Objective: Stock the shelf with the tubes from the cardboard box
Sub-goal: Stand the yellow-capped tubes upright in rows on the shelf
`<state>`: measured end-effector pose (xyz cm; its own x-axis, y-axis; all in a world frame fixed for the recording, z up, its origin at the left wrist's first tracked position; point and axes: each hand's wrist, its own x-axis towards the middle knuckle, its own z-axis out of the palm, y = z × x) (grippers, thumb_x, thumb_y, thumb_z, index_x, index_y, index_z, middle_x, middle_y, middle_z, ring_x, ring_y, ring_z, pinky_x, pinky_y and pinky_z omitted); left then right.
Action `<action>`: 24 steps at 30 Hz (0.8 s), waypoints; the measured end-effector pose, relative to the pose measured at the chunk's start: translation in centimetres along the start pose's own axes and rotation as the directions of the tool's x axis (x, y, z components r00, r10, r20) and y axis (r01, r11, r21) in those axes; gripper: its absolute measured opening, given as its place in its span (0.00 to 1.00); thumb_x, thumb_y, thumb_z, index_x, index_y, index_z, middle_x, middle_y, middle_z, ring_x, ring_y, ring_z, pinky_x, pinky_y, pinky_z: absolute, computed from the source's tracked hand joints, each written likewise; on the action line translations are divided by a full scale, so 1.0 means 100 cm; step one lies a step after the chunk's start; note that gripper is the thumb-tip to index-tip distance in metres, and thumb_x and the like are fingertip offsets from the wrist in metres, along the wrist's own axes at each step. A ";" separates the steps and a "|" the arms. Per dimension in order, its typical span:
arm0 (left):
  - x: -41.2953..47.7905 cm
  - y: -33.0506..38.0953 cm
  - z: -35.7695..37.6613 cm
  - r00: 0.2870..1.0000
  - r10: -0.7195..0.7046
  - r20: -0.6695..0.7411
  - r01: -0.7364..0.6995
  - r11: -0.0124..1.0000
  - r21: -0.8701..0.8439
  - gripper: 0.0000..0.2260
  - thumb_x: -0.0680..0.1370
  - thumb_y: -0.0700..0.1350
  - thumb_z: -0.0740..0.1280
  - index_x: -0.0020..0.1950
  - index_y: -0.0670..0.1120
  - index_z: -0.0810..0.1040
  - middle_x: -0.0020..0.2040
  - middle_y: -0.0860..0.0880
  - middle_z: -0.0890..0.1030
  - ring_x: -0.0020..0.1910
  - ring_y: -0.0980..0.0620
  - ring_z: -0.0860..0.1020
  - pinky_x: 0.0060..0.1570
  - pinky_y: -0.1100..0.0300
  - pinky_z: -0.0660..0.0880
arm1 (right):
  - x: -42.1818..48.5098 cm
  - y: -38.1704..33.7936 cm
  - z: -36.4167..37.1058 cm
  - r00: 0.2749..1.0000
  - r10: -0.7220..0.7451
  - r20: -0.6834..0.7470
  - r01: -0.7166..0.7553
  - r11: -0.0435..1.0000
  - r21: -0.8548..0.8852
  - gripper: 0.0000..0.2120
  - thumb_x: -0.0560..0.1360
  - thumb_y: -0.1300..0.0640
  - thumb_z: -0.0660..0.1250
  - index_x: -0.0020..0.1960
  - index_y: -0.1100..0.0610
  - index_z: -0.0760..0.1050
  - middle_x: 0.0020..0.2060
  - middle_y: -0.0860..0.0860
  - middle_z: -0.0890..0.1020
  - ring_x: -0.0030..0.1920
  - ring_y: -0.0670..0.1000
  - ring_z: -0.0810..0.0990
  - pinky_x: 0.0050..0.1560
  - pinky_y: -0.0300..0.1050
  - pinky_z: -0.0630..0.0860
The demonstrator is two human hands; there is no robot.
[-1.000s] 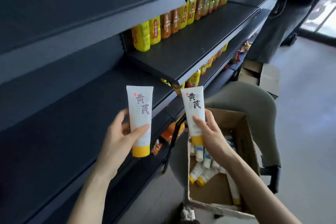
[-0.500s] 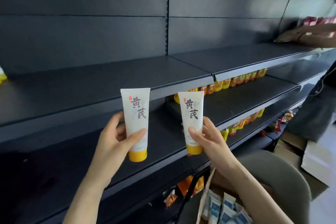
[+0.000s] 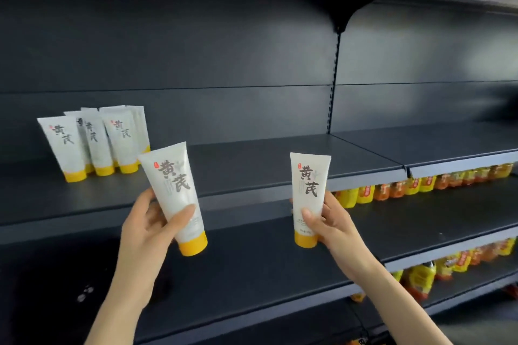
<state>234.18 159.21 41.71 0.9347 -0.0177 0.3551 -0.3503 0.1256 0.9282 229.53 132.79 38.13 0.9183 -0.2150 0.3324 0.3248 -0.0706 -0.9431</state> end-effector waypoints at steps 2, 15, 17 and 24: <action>0.008 0.003 -0.022 0.999 0.013 -0.032 -0.013 1.000 -0.006 0.19 0.71 0.38 0.70 0.59 0.53 0.75 0.54 0.55 0.82 0.52 0.57 0.80 0.51 0.52 0.76 | 0.011 -0.002 0.023 1.000 -0.027 -0.015 0.027 0.999 0.023 0.19 0.72 0.54 0.66 0.62 0.51 0.72 0.57 0.48 0.82 0.57 0.51 0.80 0.54 0.47 0.78; 0.069 0.018 -0.203 0.980 0.081 -0.179 -0.074 0.996 0.042 0.17 0.73 0.38 0.70 0.59 0.52 0.75 0.52 0.55 0.82 0.51 0.56 0.81 0.47 0.52 0.77 | 0.063 -0.011 0.202 0.991 -0.076 0.109 0.072 0.997 0.041 0.18 0.71 0.54 0.66 0.60 0.53 0.74 0.54 0.49 0.82 0.54 0.51 0.81 0.52 0.49 0.78; 0.074 0.017 -0.226 0.977 0.081 -0.196 -0.074 0.996 0.042 0.19 0.73 0.38 0.70 0.62 0.50 0.75 0.54 0.53 0.82 0.54 0.55 0.80 0.51 0.51 0.76 | 0.069 -0.011 0.227 0.989 -0.081 0.120 0.077 0.996 0.039 0.18 0.71 0.54 0.66 0.61 0.53 0.73 0.55 0.49 0.82 0.55 0.50 0.81 0.53 0.47 0.79; 0.086 0.018 -0.281 0.975 0.095 -0.201 -0.086 0.995 0.056 0.17 0.72 0.37 0.70 0.58 0.49 0.77 0.52 0.54 0.83 0.52 0.55 0.81 0.50 0.57 0.77 | 0.098 -0.012 0.295 0.992 -0.095 0.079 0.093 0.995 0.034 0.14 0.76 0.61 0.66 0.61 0.53 0.74 0.55 0.48 0.82 0.53 0.48 0.82 0.48 0.40 0.79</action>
<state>243.29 187.16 43.33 0.8902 0.1941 0.4122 -0.4319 0.0709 0.8992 244.85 159.46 42.63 0.8983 -0.1296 0.4199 0.4160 -0.0569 -0.9076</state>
